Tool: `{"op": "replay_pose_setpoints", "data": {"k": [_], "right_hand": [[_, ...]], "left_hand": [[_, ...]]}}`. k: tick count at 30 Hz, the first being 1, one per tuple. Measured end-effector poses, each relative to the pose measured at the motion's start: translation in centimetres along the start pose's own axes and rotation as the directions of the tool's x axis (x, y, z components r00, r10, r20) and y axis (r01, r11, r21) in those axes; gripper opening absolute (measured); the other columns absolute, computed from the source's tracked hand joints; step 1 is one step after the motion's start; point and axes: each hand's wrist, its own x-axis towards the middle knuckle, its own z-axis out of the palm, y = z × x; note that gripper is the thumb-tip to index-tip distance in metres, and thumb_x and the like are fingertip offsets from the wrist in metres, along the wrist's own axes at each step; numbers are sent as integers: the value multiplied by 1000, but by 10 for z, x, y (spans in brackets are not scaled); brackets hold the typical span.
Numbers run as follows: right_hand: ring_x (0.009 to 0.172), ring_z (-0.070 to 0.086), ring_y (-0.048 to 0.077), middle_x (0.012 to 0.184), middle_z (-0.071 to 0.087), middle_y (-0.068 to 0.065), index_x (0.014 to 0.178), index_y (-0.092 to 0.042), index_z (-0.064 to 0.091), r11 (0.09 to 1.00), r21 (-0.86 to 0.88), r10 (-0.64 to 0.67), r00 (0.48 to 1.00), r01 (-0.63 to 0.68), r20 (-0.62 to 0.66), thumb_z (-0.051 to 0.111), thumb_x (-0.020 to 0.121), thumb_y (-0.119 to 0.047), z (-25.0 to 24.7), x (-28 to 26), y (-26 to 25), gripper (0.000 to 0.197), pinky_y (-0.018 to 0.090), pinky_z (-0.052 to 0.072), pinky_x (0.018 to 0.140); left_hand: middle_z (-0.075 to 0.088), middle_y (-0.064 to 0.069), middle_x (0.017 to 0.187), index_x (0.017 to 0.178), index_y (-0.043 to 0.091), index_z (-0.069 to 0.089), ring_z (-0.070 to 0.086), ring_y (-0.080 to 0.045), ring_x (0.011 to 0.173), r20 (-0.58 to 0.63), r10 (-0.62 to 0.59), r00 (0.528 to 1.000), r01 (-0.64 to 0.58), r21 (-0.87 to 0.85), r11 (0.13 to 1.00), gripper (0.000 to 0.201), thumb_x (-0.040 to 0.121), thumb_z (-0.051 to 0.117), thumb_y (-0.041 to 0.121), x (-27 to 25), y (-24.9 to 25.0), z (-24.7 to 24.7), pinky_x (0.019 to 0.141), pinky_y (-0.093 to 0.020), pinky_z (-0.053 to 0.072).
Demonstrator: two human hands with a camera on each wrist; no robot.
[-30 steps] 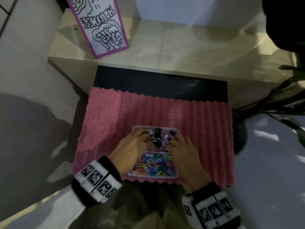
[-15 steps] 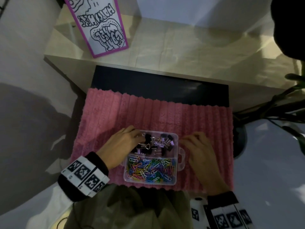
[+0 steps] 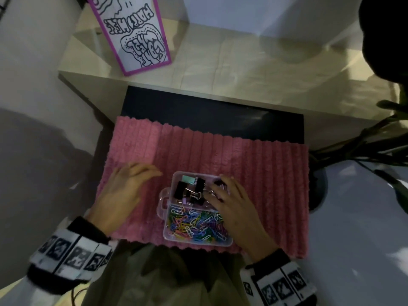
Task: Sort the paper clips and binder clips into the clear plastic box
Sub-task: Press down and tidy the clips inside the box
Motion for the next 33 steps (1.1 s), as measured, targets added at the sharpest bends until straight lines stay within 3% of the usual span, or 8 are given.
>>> {"op": "replay_pose_setpoints", "data": {"k": [4, 6, 9, 11, 14, 21, 30, 33], "right_hand": [[120, 51, 30, 117, 65, 4, 103, -21, 69, 999, 29, -23, 995, 26, -93, 70, 65, -2, 0, 2, -6, 43, 44, 47, 96], [116, 48, 23, 119, 63, 1, 109, -21, 64, 965, 216, 186, 970, -150, -157, 55, 67, 2, -6, -8, -3, 49, 41, 49, 92], [97, 61, 19, 107, 65, 0, 114, -23, 53, 567, 623, 679, 734, -538, 16, 40, 93, -25, -13, -33, 6, 25, 39, 53, 82], [84, 64, 18, 95, 66, -2, 115, -22, 46, 404, 624, 676, 678, -668, 288, 38, 95, -41, -14, -40, 9, 29, 38, 54, 77], [81, 63, 18, 93, 64, 1, 117, -14, 46, 405, 621, 524, 727, -671, 444, 46, 94, -35, -10, -39, 3, 31, 25, 50, 65], [71, 66, 16, 84, 67, 3, 112, -14, 48, 495, 667, 544, 797, -557, 262, 49, 94, -29, -14, -26, 6, 24, 40, 55, 64], [77, 66, 24, 97, 68, 13, 121, -7, 41, 454, 694, 537, 793, -559, 288, 41, 98, -23, -8, -8, 23, 28, 35, 52, 64], [72, 61, 10, 93, 64, 1, 122, -14, 42, 381, 736, 534, 783, -560, 319, 40, 98, -24, -6, -8, 23, 26, 13, 47, 56]], "left_hand": [[68, -7, 108, 118, 12, 58, 64, -22, 96, 151, -261, 953, 288, -197, 937, 34, 86, 57, 22, -15, 3, 13, 87, -31, 47], [70, -3, 101, 112, 12, 59, 65, -17, 87, 247, -246, 937, 304, -236, 923, 28, 87, 56, 25, -21, 11, 26, 76, -24, 44], [70, -7, 93, 101, 6, 57, 65, -24, 86, 248, -250, 936, 310, -241, 920, 16, 88, 54, 16, -25, 20, 41, 67, -23, 34], [69, -12, 91, 98, 3, 56, 65, -28, 85, 247, -297, 922, 354, -228, 907, 15, 88, 55, 14, -24, 22, 46, 65, -24, 32], [64, -4, 82, 89, 11, 55, 62, -23, 78, 247, -312, 917, 374, -264, 889, 6, 87, 56, 16, -21, 24, 46, 65, -23, 34], [59, 2, 68, 68, 29, 39, 59, -14, 64, 195, -312, 930, 363, -355, 861, 31, 87, 55, 10, -12, 23, 34, 67, -32, 49], [66, -15, 84, 92, 5, 52, 66, -20, 65, 279, -329, 902, 429, -510, 746, 3, 90, 51, 6, 21, 22, 39, 58, -19, 56], [66, -20, 87, 95, 0, 51, 67, -20, 63, 320, -337, 886, 463, -540, 703, 6, 90, 48, 1, 24, 16, 41, 60, -29, 58]]}}
